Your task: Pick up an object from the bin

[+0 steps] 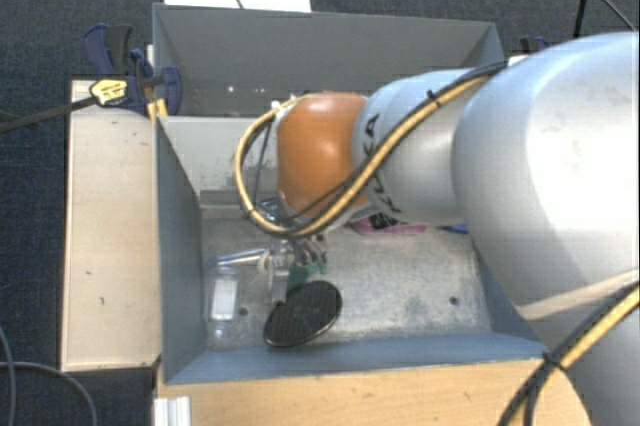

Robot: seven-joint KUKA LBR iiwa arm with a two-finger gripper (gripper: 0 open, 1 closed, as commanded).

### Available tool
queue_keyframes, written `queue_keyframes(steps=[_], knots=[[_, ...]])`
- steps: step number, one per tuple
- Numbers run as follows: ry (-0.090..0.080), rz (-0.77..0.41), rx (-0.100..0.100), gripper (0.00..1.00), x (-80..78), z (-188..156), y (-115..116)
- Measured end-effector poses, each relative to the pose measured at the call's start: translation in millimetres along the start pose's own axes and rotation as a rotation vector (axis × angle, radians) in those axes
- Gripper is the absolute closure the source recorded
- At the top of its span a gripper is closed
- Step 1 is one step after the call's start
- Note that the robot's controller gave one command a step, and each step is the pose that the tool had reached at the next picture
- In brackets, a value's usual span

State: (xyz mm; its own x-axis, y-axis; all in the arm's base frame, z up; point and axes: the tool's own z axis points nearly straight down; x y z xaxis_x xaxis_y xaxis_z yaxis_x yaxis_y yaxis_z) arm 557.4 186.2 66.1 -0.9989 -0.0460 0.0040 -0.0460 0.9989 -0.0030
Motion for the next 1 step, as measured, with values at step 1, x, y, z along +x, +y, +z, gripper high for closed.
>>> queue_keyframes(steps=[1], knots=[[-0.005, 0.002, -0.005, 1.0, -0.7, -4.2, 3.7]])
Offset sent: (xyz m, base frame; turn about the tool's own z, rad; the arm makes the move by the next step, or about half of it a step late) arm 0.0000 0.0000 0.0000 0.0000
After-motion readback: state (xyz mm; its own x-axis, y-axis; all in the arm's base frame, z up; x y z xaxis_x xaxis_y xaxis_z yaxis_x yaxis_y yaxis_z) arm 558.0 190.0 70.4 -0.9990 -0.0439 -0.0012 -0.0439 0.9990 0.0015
